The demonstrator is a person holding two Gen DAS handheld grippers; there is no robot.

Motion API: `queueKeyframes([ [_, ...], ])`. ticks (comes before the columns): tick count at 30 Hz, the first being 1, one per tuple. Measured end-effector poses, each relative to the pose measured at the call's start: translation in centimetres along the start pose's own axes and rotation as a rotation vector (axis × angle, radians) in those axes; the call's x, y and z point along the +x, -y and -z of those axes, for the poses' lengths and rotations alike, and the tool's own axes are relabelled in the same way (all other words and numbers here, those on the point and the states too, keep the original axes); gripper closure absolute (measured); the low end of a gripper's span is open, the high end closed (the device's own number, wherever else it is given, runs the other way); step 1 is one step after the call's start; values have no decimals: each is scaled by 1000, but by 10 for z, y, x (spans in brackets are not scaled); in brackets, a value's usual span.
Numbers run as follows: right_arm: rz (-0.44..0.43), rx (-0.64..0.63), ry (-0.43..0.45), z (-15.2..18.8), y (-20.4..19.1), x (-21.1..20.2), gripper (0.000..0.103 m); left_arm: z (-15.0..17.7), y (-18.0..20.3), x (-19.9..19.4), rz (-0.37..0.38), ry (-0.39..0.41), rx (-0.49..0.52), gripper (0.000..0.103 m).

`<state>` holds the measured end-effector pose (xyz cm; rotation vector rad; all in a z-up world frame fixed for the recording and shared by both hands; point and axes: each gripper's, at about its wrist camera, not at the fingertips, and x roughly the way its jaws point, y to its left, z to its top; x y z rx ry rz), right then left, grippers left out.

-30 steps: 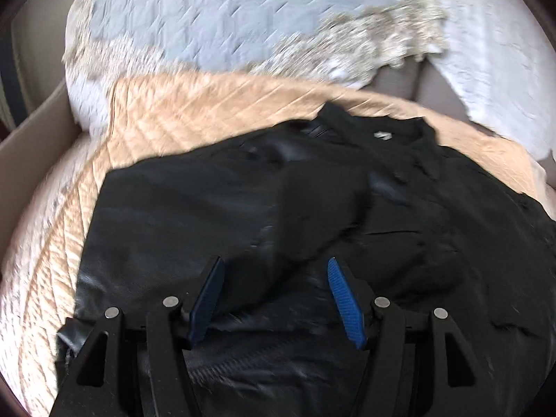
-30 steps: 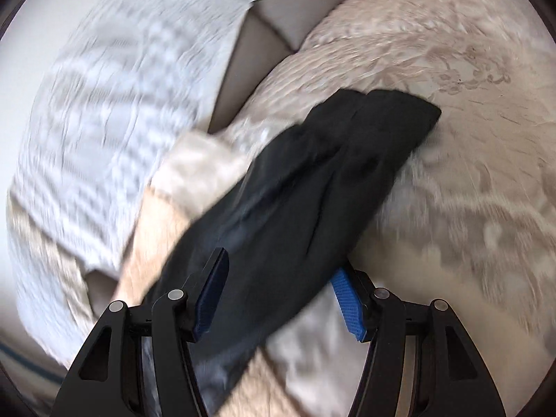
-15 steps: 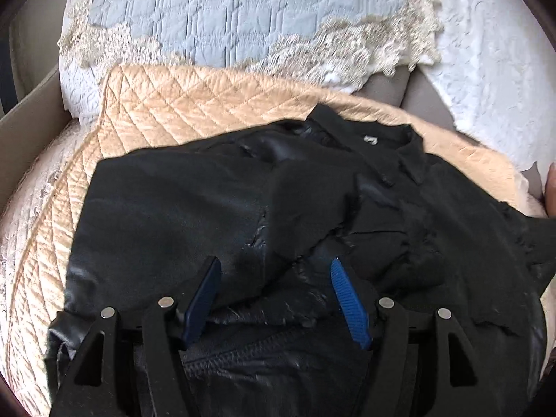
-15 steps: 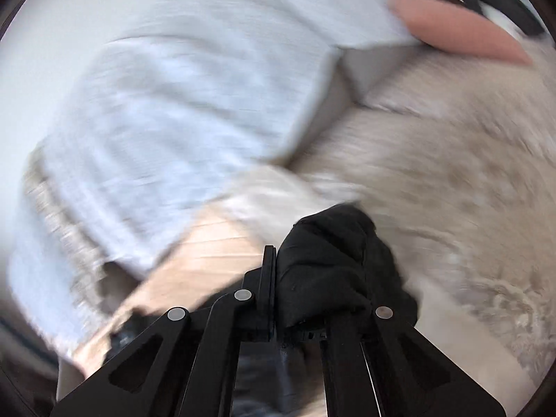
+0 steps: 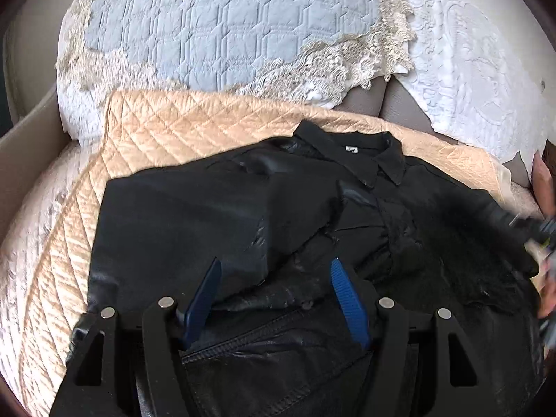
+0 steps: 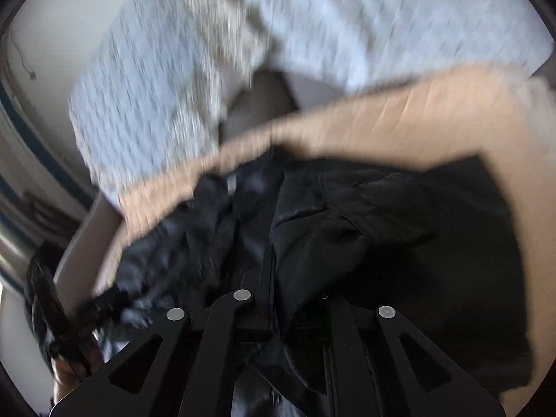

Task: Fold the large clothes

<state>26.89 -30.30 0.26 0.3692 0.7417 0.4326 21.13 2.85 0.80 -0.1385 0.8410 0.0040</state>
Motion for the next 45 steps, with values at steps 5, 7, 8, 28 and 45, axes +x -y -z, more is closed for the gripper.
queueKeyframes([
  [5,39,-63,-22,30,-4,6,47,3,-9,0,27,8,-12,35],
  [7,56,-90,35,31,-9,-13,40,3,-13,1,36,18,-22,35],
  [8,53,-81,67,29,-10,-20,40,3,-16,2,44,21,-32,35],
  [28,-40,-55,30,-9,-69,33,69,-1,-64,5,99,36,-198,35],
  [45,194,-230,46,5,-82,49,99,-1,-67,8,103,20,-201,35],
])
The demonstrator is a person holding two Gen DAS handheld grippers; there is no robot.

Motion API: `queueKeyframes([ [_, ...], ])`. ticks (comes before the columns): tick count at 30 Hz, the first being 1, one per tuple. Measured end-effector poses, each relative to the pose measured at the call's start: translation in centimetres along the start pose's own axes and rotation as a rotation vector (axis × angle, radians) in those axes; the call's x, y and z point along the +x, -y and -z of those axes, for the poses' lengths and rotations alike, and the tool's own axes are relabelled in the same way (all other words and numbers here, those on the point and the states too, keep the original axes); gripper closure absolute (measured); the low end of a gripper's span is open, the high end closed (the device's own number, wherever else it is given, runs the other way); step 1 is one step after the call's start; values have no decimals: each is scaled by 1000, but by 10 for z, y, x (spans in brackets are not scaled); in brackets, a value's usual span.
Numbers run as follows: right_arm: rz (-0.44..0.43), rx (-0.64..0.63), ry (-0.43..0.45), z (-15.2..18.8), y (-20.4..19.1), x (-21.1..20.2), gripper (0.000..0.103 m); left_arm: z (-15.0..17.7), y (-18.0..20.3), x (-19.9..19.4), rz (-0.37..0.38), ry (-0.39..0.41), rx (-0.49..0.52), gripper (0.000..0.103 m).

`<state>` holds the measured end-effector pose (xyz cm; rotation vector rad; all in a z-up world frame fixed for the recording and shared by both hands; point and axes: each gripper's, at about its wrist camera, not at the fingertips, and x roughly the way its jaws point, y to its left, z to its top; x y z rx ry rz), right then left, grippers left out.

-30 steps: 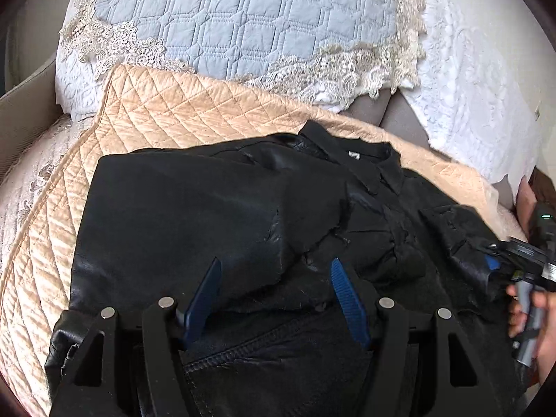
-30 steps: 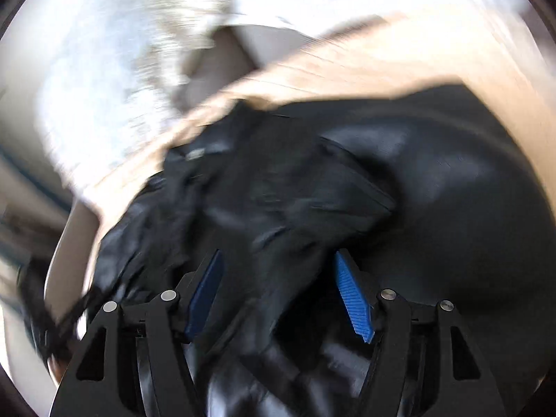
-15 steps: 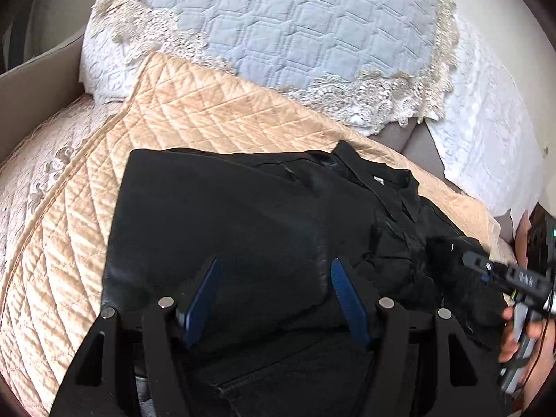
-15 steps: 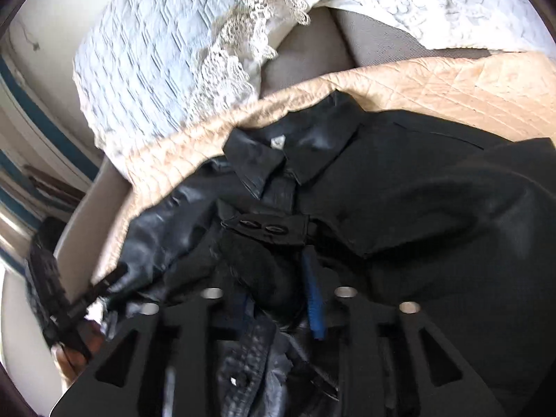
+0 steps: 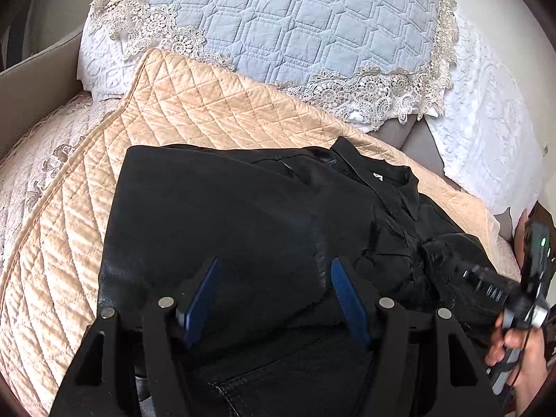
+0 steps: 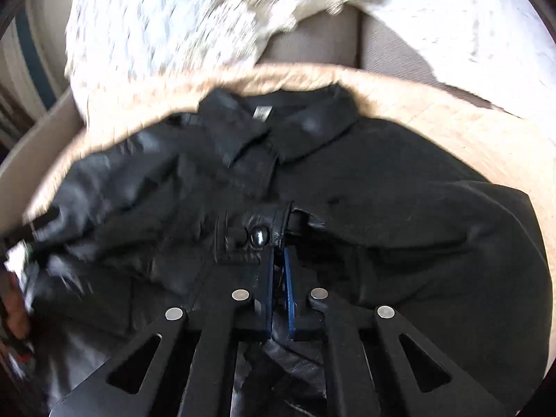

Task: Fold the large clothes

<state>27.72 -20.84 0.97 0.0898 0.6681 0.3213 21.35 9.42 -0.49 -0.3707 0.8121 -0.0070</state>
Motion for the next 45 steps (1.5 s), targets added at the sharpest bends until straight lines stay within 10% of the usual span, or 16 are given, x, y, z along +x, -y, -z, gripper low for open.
queueKeyframes([
  [8,-84,85,-3,-34,-8,14,95,0,-5,5,-23,-21,-5,35],
  [12,-90,-18,29,-20,-18,-11,37,1,-5,5,-22,-24,-6,35],
  [13,-61,-76,28,-10,-22,-15,35,1,-6,5,-23,-23,-10,35],
  [19,103,-498,-113,49,-56,17,38,3,-2,8,-20,-32,-2,35],
  [20,95,-478,-92,46,-55,18,50,4,-1,8,-22,-32,3,35],
  [21,113,-427,-79,38,-51,17,84,4,-1,7,-24,-31,6,35],
  [26,101,-191,118,-4,-32,-11,84,1,-5,6,-34,-22,-4,35],
  [31,35,-252,-84,1,-51,37,77,-3,-13,8,-58,-24,-8,35],
  [36,-102,-107,39,8,-27,-19,74,-6,-23,4,-89,-9,-18,35],
  [45,73,112,77,55,91,-76,74,2,-14,19,-181,-52,81,35],
])
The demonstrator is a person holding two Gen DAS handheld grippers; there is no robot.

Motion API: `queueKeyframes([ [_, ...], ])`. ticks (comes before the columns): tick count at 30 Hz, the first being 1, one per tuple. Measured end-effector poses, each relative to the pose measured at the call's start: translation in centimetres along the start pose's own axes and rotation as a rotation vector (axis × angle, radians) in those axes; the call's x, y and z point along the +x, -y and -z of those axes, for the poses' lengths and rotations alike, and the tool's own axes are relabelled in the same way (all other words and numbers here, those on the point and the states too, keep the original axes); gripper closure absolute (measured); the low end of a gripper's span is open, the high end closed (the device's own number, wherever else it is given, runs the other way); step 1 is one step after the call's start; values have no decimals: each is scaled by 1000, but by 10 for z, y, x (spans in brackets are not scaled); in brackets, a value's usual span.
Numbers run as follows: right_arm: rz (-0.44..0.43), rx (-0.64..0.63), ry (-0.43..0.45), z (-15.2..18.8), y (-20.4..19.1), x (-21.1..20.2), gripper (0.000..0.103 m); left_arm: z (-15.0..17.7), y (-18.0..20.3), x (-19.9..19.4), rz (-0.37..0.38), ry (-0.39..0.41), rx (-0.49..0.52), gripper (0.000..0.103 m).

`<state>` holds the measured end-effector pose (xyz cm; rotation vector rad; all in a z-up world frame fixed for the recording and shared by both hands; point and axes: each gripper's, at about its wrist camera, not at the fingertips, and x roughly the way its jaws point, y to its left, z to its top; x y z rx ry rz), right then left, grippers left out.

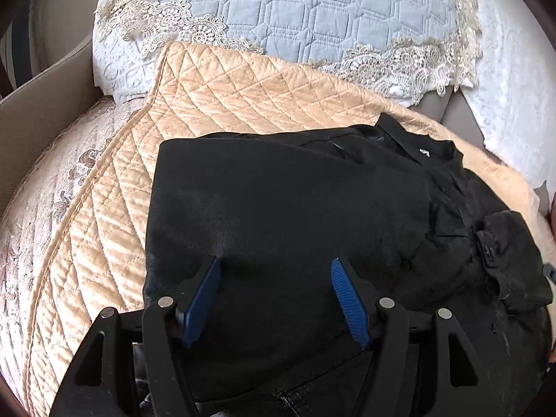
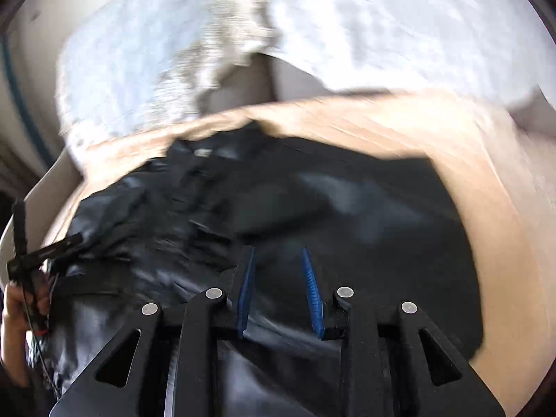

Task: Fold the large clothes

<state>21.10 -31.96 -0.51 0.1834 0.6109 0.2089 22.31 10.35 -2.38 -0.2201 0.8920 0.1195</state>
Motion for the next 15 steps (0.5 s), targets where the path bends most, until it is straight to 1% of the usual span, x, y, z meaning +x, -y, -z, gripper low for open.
queueKeyframes([
  [2,-7,-44,-19,4,-10,6,74,0,0,-1,0,6,-1,35],
  [4,-41,-141,-61,8,-33,13,74,1,-3,-3,12,9,-13,35],
  [5,-48,-206,-75,12,-44,14,74,2,-5,-4,18,9,-20,35],
  [7,-44,-379,-97,20,-76,25,72,3,-5,-4,20,10,-18,35],
  [8,-25,-496,-107,24,-96,33,72,3,-4,-4,15,9,-13,35],
  [10,-7,-640,-123,29,-122,50,72,2,-1,-2,6,5,-4,34],
  [11,-3,-666,-122,31,-126,57,72,2,0,-1,3,3,2,33],
  [12,14,-671,-117,25,-131,67,72,2,1,-1,1,3,7,33],
  [14,31,-615,-92,9,-130,79,81,2,1,-1,4,4,8,33],
  [15,24,-555,-75,-4,-128,85,84,2,1,-1,9,3,6,33],
])
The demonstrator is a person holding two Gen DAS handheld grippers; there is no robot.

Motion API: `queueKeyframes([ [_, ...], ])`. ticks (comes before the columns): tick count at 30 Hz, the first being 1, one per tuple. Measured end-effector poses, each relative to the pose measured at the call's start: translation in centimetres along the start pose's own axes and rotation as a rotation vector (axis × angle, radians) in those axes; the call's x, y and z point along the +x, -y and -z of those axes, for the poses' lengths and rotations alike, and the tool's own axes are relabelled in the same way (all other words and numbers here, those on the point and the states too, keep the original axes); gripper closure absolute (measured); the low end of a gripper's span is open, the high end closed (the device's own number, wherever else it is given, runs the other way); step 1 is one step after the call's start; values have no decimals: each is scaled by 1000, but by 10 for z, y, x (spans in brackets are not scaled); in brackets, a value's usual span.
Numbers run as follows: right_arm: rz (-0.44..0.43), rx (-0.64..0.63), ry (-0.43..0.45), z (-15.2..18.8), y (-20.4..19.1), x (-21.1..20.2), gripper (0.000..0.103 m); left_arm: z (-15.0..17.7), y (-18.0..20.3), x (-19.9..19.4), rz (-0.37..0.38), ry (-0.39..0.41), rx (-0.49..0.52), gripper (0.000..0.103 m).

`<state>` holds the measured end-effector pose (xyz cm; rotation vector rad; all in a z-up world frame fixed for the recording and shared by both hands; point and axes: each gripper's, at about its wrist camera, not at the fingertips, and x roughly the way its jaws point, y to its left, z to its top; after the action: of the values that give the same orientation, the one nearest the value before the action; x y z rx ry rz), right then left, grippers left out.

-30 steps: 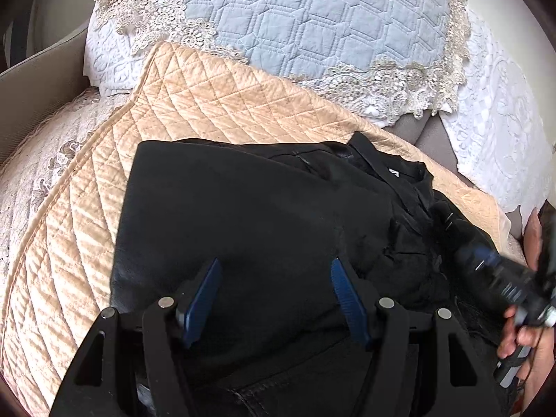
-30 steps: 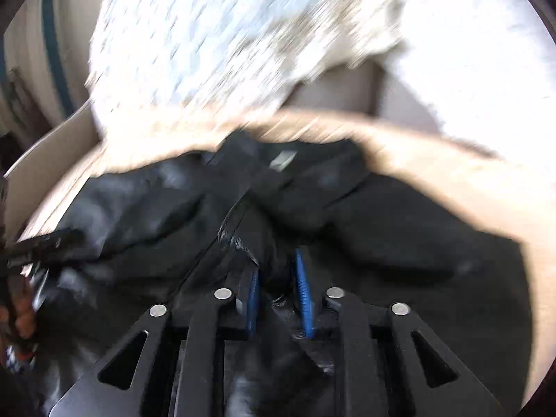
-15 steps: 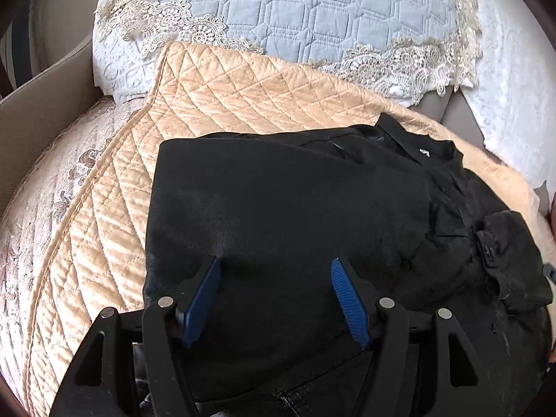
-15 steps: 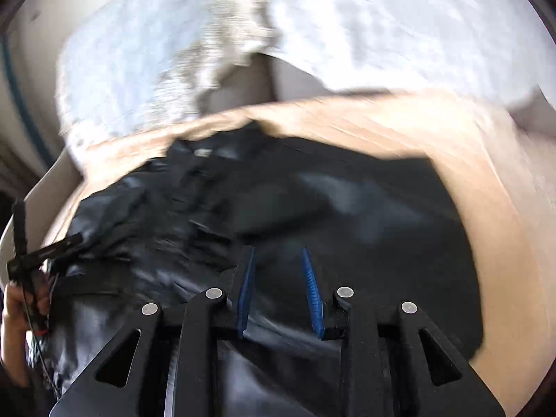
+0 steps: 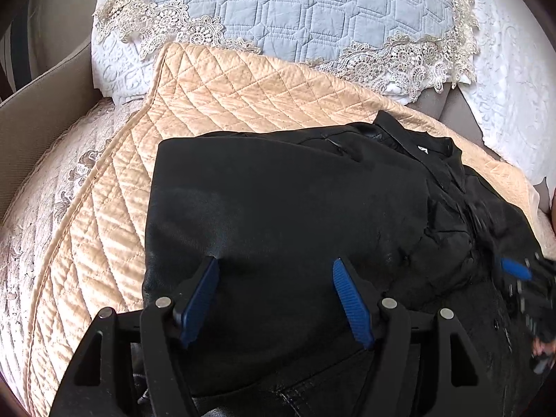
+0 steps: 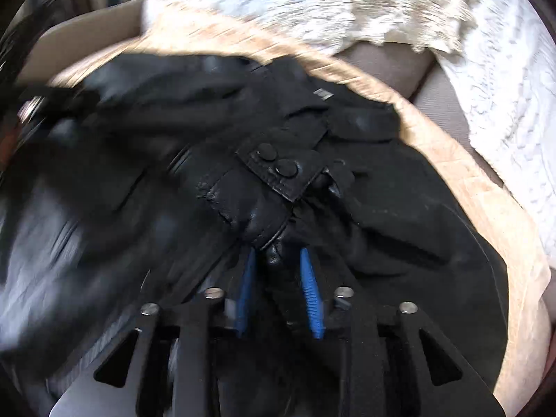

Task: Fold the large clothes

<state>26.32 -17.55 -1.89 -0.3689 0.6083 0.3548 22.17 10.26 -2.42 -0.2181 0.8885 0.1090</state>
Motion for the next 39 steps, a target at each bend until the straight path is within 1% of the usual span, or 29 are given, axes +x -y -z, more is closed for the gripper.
queueKeyframes([
  [2,-18,63,13,-10,5,3,84,0,-1,0,6,-1,-3,33],
  [3,-40,73,24,-14,4,2,84,-1,-1,0,7,-1,-1,33],
  [5,-91,59,8,-17,-5,-2,84,-1,-1,-1,11,0,2,33],
  [6,-140,59,6,-13,-8,-10,83,-1,-2,-2,16,4,-1,33],
  [7,-163,64,17,-9,-9,-18,81,-1,-3,-5,21,11,-5,33],
  [8,-179,77,33,-4,-7,-29,80,-2,-6,-8,20,23,-12,33],
  [10,-177,154,79,10,11,-53,78,-2,-12,-11,4,40,-24,33],
  [11,-152,224,103,21,30,-68,77,-1,-16,-10,-1,37,-30,33],
  [13,-52,326,117,38,65,-84,77,1,-21,-3,4,14,-36,33],
  [15,68,443,75,64,104,-96,77,4,-21,3,-5,5,-27,33],
  [17,164,538,22,91,138,-97,77,6,-18,3,-16,15,-18,33],
  [18,189,587,-46,107,154,-88,77,7,-18,3,-17,19,-14,32],
  [19,166,626,-112,118,165,-79,78,8,-18,4,-13,20,-14,31],
  [20,146,643,-92,122,169,-83,78,8,-18,4,-11,21,-17,31],
  [21,132,643,-58,118,169,-95,78,7,-19,1,-12,21,-21,31],
  [22,122,638,-42,114,169,-101,78,6,-19,-4,-10,22,-32,31],
  [24,84,630,28,103,170,-120,78,4,-20,-16,24,28,-54,31],
  [25,81,624,44,99,169,-125,77,3,-19,-22,34,41,-54,31],
  [27,97,611,69,90,170,-133,77,1,-17,-29,15,64,-36,31],
  [29,94,602,67,88,166,-129,77,3,-19,-26,-8,53,-31,31],
  [31,93,603,44,97,162,-119,77,10,-26,-13,-16,13,-42,31],
  [32,103,608,10,104,157,-110,75,13,-29,-5,-13,-7,-42,31],
  [33,98,608,-47,111,159,-92,73,15,-31,0,-19,-17,-40,31],
  [34,85,606,-92,115,161,-79,73,14,-30,0,-24,-19,-37,31],
  [35,92,605,-87,116,160,-79,73,11,-28,-5,-31,-16,-31,32],
  [36,98,598,-61,112,158,-89,73,10,-25,-12,-34,-9,-21,32],
  [38,67,598,9,109,154,-113,73,10,-23,-33,-24,31,-4,31],
  [39,70,597,27,111,152,-121,73,13,-24,-42,-26,48,7,31],
])
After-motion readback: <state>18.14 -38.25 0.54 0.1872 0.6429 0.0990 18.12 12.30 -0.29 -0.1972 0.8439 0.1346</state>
